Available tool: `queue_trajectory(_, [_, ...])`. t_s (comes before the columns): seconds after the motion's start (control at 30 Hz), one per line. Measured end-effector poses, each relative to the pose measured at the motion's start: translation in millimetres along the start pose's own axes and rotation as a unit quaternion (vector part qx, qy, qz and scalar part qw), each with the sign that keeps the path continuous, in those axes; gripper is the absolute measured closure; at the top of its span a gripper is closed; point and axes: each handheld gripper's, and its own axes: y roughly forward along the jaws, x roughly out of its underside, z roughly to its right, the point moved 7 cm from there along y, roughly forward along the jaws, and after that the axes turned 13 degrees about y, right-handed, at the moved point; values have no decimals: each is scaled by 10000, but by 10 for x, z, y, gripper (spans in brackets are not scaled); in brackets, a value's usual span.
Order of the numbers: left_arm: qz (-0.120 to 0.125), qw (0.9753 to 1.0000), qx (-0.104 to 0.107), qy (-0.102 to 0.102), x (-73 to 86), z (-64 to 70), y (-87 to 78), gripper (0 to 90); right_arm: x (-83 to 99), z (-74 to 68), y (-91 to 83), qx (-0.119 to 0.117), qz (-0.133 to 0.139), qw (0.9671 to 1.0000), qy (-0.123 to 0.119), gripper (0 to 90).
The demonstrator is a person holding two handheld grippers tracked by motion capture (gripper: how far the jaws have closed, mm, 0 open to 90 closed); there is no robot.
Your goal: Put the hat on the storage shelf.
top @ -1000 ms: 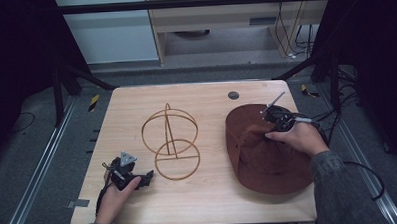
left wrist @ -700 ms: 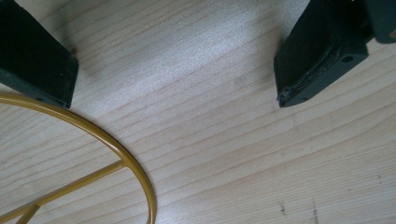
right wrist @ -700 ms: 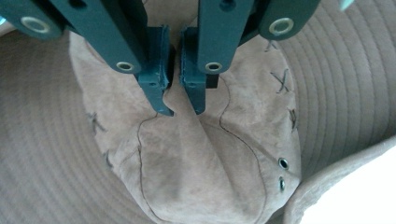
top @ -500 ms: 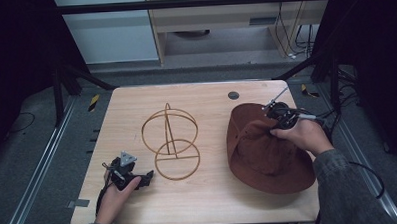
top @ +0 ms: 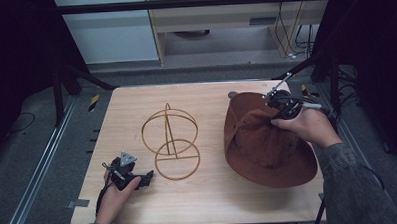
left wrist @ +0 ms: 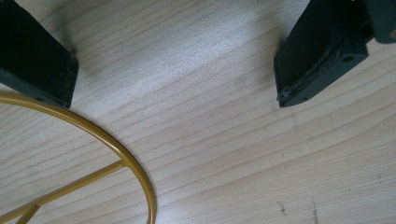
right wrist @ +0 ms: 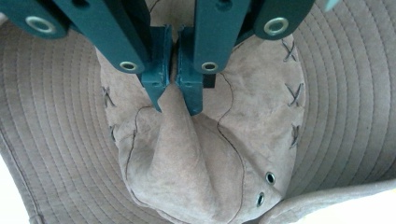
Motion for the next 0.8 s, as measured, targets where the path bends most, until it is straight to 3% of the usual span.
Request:
queue_trajectory(0.43, [-13,10000,5,3,1,0,-2,0,-240,-152,-390,104,149,9997,-191,862])
queue_trajectory(0.8, [-13,10000,4,3,1,0,-2,0,-359,-219,-557,135,249,9992,-278,861])
